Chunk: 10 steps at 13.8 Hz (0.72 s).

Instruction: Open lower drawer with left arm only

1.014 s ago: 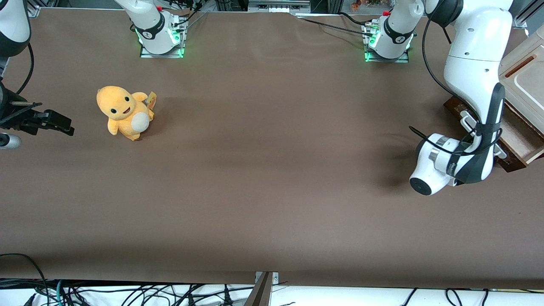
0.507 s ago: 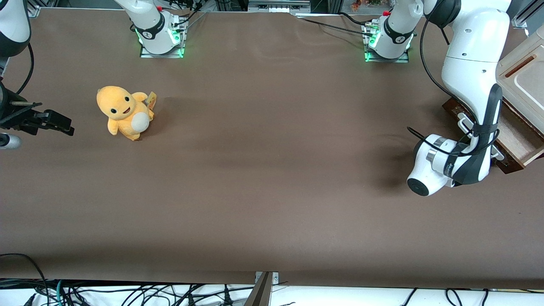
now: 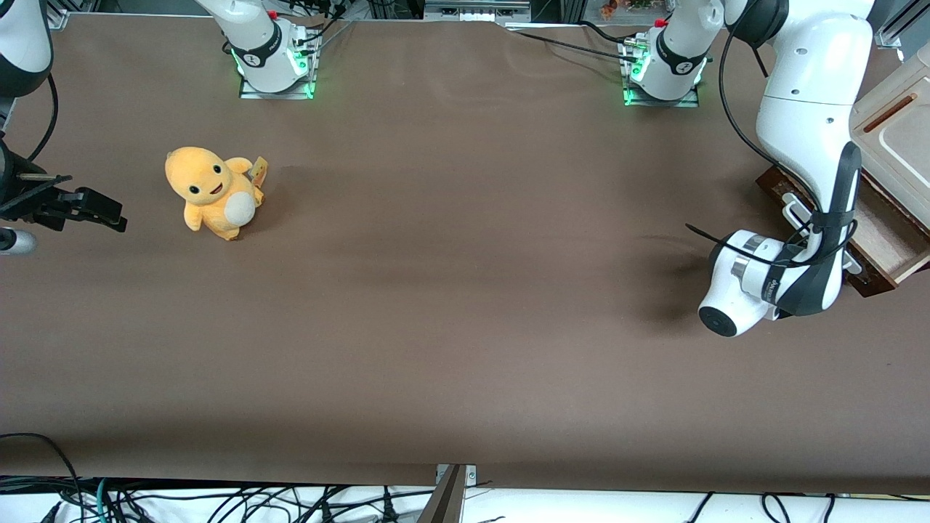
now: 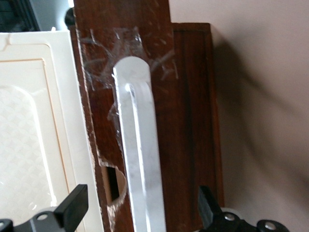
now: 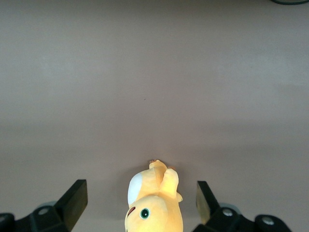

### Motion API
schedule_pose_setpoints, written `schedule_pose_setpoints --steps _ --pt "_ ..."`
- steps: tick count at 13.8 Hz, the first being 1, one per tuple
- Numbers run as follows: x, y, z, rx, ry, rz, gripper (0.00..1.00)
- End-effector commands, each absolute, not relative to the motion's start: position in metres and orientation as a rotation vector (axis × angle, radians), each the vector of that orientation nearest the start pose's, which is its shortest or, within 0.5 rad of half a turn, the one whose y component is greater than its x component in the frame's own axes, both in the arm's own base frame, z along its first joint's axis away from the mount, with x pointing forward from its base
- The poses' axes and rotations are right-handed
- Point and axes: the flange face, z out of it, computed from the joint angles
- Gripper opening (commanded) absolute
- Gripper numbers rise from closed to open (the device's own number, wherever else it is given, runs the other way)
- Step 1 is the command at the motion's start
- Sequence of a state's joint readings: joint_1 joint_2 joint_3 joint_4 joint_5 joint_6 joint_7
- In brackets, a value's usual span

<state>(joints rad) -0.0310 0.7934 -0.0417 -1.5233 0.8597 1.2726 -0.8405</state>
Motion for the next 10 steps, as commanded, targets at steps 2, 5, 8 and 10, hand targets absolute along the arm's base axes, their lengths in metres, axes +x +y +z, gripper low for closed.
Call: schedule_pose_setpoints --steps 2,5,8,10 --pt "0.619 0.027 0.25 -1.953 -0.41 0.585 1.0" --pt "0.623 0.003 0.3 -2.082 -0.358 0.581 1.0" --pt "0.635 -0.015 0.358 -2.314 -0.409 0.6 1.0" --pt "0.63 -0.021 0.398 -2.478 -0.342 0.635 1.0"
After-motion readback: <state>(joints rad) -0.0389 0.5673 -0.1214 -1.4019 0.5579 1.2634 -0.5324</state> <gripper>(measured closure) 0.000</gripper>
